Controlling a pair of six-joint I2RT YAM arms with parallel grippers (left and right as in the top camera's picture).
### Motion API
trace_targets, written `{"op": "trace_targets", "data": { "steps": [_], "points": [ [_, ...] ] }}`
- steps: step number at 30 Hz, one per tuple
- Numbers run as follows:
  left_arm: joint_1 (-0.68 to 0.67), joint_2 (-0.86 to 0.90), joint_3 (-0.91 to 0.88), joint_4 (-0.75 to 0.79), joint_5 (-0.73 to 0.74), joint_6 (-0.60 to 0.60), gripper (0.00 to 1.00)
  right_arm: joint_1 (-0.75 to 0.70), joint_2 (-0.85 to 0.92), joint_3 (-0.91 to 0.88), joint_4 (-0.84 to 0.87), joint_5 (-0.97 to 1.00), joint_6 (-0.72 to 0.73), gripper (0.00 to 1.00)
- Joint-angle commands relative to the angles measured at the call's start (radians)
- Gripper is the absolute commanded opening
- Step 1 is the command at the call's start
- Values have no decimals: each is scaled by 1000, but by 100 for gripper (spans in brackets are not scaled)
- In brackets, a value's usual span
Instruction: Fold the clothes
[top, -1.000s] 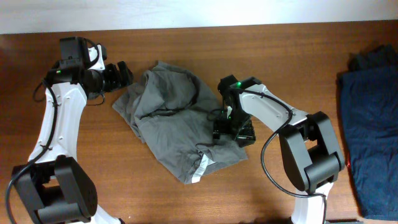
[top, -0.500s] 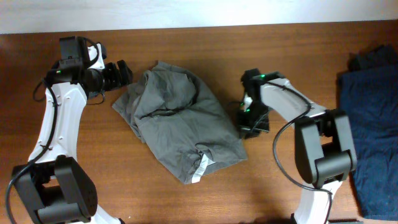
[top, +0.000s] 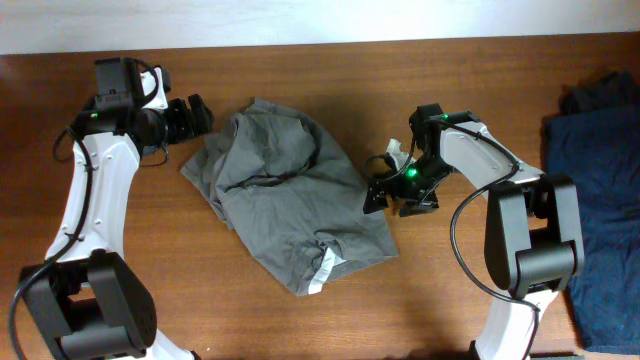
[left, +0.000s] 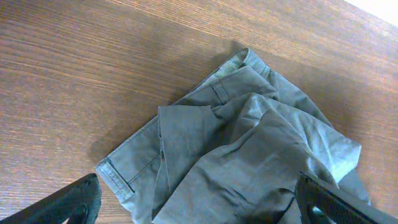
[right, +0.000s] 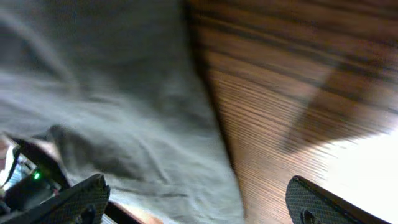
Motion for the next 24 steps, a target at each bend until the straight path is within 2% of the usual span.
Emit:
{"op": "trace_targets", "data": {
  "steps": [1, 8, 10, 12, 13, 14, 15, 18, 21, 24],
  "points": [
    [-3, -17, 11, 3, -6, 16, 99, 10, -20, -24, 4, -82, -69, 95],
    [-3, -17, 11, 8, -6, 16, 99, 48, -20, -92, 58, -111, -64, 92],
    [-3, -17, 11, 12, -6, 16, 99, 55, -20, -98, 61, -113, -64, 88],
    [-3, -17, 11, 15, -6, 16, 99, 55, -20, -98, 64, -119, -53, 75],
    [-3, -17, 11, 16, -6, 16, 99, 55, -20, -98, 68, -118, -39, 64],
    [-3, -17, 11, 16, -6, 16, 99, 55, -20, -98, 71, -119, -33, 47],
    [-3, -17, 11, 18, -6, 16, 99, 55, -20, -98, 80, -117, -13, 36],
    [-3, -17, 11, 18, -6, 16, 99, 50, -20, -97, 104, -93, 34, 14],
    [-3, -17, 11, 18, -6, 16, 99, 33, -21, -79, 111, -5, 76, 4],
    [-3, -17, 11, 19, -6, 16, 99, -8, -21, -7, 108, 49, 76, 4]
  ]
}}
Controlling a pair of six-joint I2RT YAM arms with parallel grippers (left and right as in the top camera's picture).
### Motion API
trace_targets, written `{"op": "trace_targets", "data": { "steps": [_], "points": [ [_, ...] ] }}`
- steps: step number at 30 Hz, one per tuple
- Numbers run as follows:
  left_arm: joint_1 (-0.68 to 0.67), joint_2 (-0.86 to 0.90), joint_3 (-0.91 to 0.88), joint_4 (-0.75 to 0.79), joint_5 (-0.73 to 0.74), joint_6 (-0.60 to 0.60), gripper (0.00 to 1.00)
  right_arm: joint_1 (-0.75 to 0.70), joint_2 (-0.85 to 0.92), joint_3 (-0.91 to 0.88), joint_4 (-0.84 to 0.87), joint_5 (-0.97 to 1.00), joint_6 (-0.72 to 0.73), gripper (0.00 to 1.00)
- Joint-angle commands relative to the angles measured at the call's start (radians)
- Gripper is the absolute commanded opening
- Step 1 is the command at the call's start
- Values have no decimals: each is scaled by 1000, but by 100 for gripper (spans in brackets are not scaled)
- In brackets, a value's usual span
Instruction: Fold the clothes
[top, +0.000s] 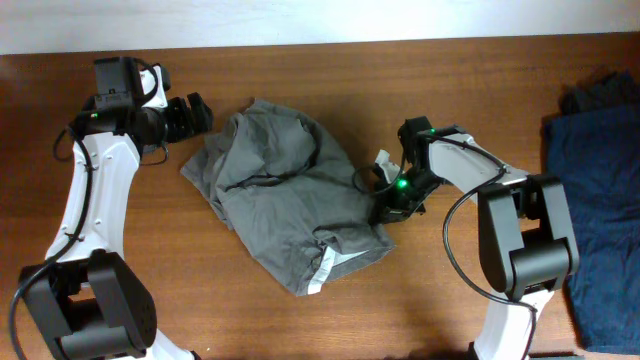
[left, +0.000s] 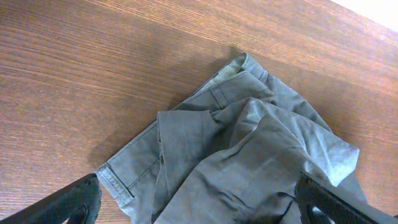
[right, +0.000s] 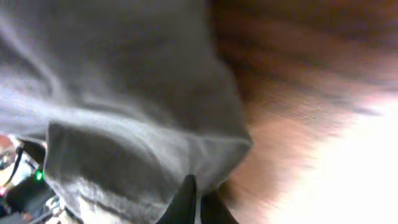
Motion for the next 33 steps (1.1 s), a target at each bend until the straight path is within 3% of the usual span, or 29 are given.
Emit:
{"op": "trace_targets", "data": {
  "steps": [1, 9, 15, 16, 17, 18, 19, 29, 33],
  "points": [
    [-3, -17, 11, 3, -6, 16, 99, -58, -21, 109, 3, 87, 26, 4],
    [-3, -17, 11, 2, -6, 16, 99, -179, -21, 454, 13, 229, 25, 4],
    [-3, -17, 11, 2, -6, 16, 99, -254, -21, 579, 119, 288, 27, 4],
    [-3, -17, 11, 2, -5, 16, 99, -269, -21, 582, 146, 288, 36, 9],
    [-3, -17, 11, 2, -1, 16, 99, -281, -21, 582, 164, 288, 51, 23],
    [-3, -17, 11, -1, 6, 16, 99, -299, -21, 583, 175, 276, 72, 68],
    [-3, -17, 11, -3, 14, 16, 99, -307, -21, 586, 171, 257, 73, 95],
    [-51, -6, 11, -19, 234, 56, 99, -317, -21, 759, -137, 104, 75, 99],
    [-126, 39, 11, -39, 235, -57, 99, -317, -21, 774, -221, 57, 98, 98]
  ]
}}
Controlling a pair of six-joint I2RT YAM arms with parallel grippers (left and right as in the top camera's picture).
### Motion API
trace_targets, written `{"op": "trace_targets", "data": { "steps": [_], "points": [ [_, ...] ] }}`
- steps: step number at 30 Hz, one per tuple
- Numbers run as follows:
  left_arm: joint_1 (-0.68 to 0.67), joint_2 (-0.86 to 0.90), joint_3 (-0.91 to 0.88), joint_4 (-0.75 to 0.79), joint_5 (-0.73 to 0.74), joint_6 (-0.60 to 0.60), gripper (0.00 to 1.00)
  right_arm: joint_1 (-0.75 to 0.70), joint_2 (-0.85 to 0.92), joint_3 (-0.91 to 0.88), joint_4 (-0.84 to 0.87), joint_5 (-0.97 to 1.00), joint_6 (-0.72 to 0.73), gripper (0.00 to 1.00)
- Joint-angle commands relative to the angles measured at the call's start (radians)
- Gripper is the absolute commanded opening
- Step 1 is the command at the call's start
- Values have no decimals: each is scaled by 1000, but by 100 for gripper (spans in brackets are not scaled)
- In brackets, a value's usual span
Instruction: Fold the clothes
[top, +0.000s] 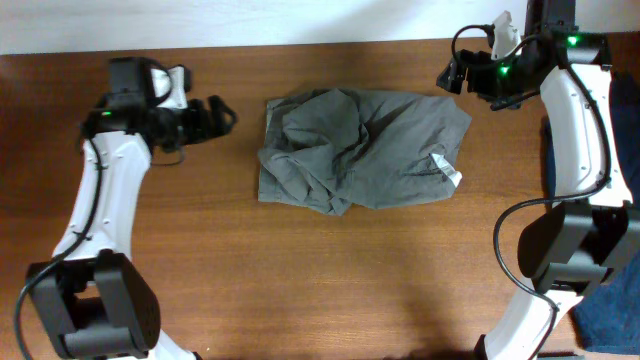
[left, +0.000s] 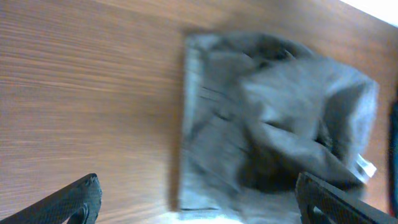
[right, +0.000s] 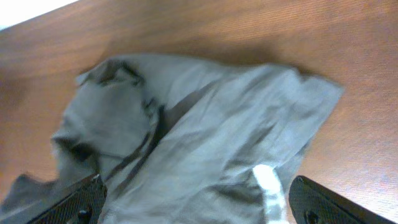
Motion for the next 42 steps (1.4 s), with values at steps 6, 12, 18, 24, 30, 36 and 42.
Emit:
{"op": "trace_targets", "data": {
  "steps": [6, 12, 18, 24, 30, 36, 42],
  "points": [
    [-127, 111, 11, -12, 200, -160, 99, -2, -21, 23, -97, -66, 54, 99],
    [-132, 121, 11, -19, 238, -297, 99, -2, -21, 22, -100, -66, 53, 99],
    [-132, 121, 11, -74, 382, -409, 99, -2, -21, 22, -100, -53, 53, 98],
    [-132, 122, 11, -137, 376, -457, 99, -2, -21, 22, -100, -35, 53, 99],
    [-132, 160, 11, -192, 412, -477, 99, -2, -21, 22, -101, -35, 53, 99],
    [-132, 207, 11, -265, 422, -465, 99, -1, -21, 22, -101, -29, 53, 99],
    [-132, 212, 11, -248, 425, -465, 99, -1, -21, 22, -104, -27, 53, 99]
  ]
}}
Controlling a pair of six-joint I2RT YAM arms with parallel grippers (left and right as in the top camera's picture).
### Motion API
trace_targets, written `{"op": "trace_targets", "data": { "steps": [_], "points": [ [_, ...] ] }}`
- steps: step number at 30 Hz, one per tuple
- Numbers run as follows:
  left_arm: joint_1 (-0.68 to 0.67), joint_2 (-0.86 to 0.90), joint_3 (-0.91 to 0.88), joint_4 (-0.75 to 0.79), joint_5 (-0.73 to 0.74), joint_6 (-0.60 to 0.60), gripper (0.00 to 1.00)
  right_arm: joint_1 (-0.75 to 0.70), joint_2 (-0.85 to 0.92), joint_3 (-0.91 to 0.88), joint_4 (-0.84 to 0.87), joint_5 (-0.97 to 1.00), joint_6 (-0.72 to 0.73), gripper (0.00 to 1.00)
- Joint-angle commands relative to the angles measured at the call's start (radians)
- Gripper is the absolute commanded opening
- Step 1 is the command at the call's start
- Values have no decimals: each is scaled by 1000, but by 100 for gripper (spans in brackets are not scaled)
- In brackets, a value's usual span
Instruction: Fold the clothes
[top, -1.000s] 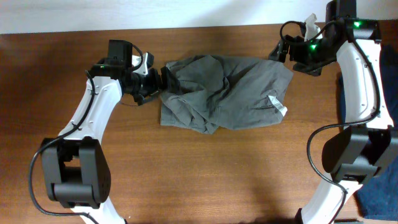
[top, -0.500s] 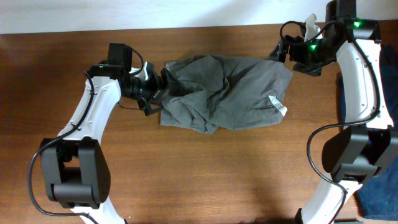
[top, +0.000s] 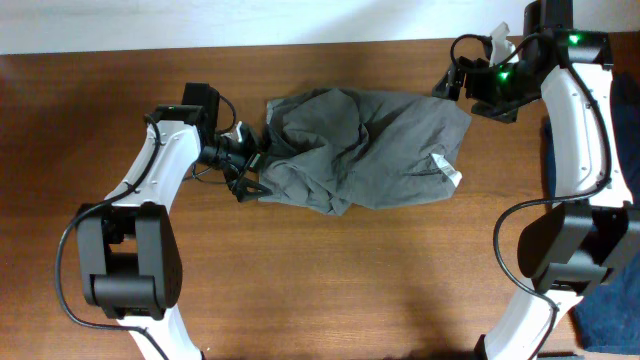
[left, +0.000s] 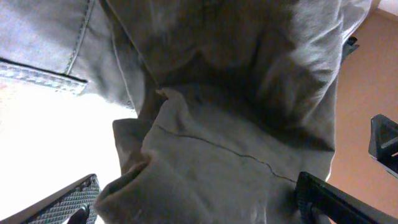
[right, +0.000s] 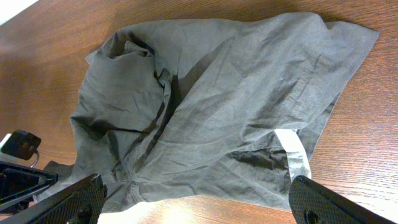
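Crumpled grey shorts (top: 370, 150) lie on the wooden table (top: 330, 290) toward the back, a white lining strip (top: 447, 170) showing at their right. My left gripper (top: 247, 168) is at the shorts' left edge. In the left wrist view the left gripper (left: 199, 208) is open, with bunched grey fabric (left: 217, 155) filling the space between its fingers. My right gripper (top: 465, 85) hovers open by the shorts' upper right corner, above the cloth. The right wrist view shows the whole garment (right: 211, 106) below the right gripper (right: 196, 202).
Dark blue clothing (top: 605, 325) lies at the table's right edge, partly behind the right arm. The table's back edge meets a white wall (top: 300, 20) just beyond the shorts.
My left gripper, which was left of the shorts and apart from them, now sits at their left edge, open with cloth between its fingers. The right gripper and the shorts have barely shifted.
The shorts first lay crumpled and slanted left of centre, my right gripper open at their right hem. It then was shut on that hem. Later the shorts lay farther back and right, spread sideways, the right gripper open above them. Now the left gripper is at their left edge.
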Motion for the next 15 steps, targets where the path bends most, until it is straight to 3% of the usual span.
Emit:
{"op": "trace_targets", "data": {
  "steps": [1, 2, 7, 9, 11, 15],
  "points": [
    [2, 12, 10, 23, 27, -2, 96, -1, -21, 18, -4, 11, 4, 99],
    [2, 14, 10, 36, 30, -2, 90, -1, -21, 18, -4, 13, 4, 99],
    [2, 20, 10, 140, 34, -3, 28, -1, -21, 18, -4, 17, 4, 98],
    [2, 20, 10, 224, 34, 2, 9, -1, -21, 18, -4, 18, 4, 99],
    [2, 19, 14, 327, 34, 18, 1, -1, -21, 18, -4, 31, 5, 99],
    [2, 19, 97, 467, 33, 56, 1, -1, -21, 18, -5, 47, 5, 99]
  ]
}}
